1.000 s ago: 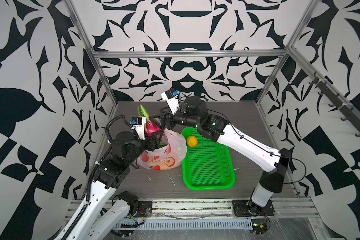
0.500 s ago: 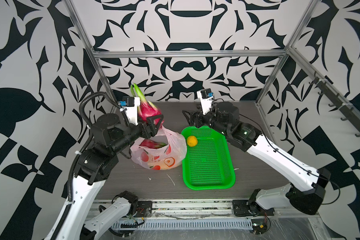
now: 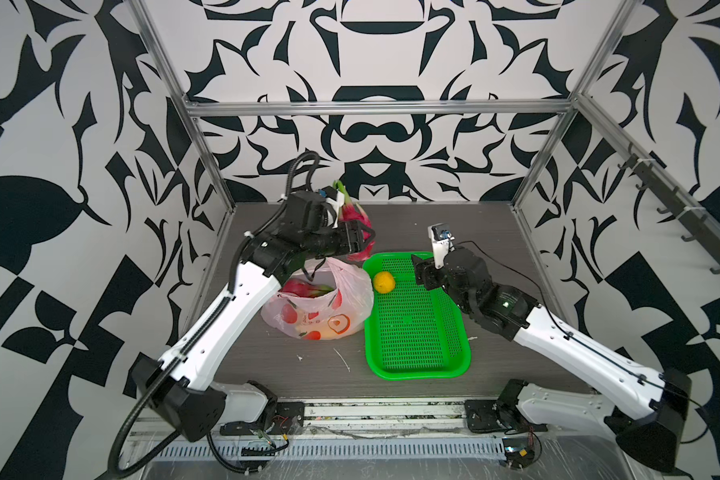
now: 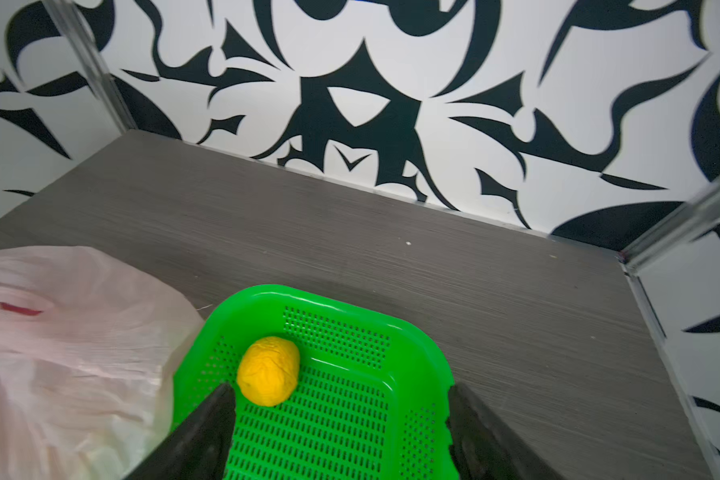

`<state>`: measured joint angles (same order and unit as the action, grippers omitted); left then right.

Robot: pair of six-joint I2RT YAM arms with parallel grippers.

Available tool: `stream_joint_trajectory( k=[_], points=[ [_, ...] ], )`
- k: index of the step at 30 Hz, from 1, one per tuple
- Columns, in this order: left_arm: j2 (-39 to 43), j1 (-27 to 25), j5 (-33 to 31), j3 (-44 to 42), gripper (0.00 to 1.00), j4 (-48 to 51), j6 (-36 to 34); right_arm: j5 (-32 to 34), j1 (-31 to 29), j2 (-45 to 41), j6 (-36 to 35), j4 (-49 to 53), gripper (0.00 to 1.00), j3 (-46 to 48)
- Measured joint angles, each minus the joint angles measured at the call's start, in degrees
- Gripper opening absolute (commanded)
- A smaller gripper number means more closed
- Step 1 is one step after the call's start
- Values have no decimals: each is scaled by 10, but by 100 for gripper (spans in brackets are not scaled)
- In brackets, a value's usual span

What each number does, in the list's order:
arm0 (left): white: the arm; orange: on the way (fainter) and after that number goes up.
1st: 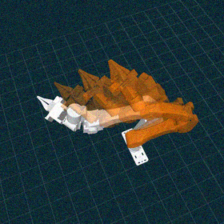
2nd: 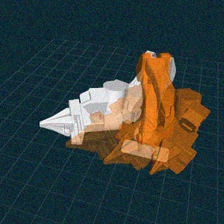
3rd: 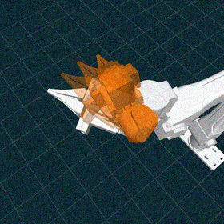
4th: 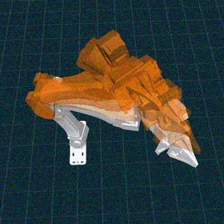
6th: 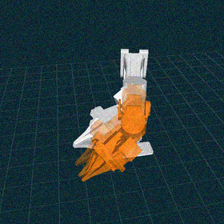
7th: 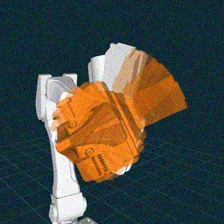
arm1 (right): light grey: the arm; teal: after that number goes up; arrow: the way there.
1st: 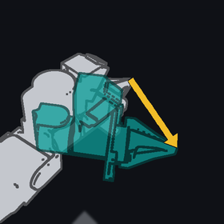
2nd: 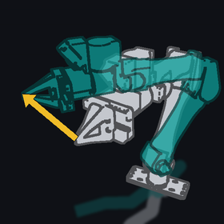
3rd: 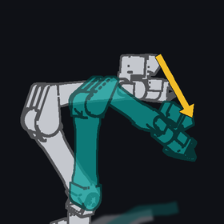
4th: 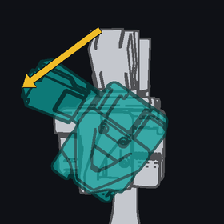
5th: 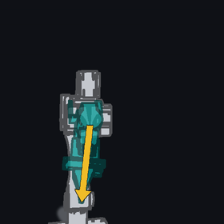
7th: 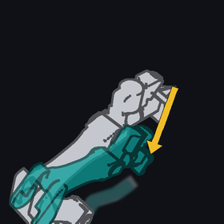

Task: Untie the knot of the plastic bag and take out the fruit
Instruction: 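Carry the dragon fruit over the basket with the left gripper while right withdraws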

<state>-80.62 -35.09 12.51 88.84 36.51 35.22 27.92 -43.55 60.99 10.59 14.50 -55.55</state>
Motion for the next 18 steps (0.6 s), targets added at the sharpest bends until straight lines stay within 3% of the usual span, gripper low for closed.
stream_joint_trajectory(
  k=[7,18],
  points=[
    [-118,-76,-51,97,47,35,20,43,38,-91,13,18,82,57],
    [-282,-126,-71,166,47,68,61,73,80,-154,30,38,83,119]
  ],
)
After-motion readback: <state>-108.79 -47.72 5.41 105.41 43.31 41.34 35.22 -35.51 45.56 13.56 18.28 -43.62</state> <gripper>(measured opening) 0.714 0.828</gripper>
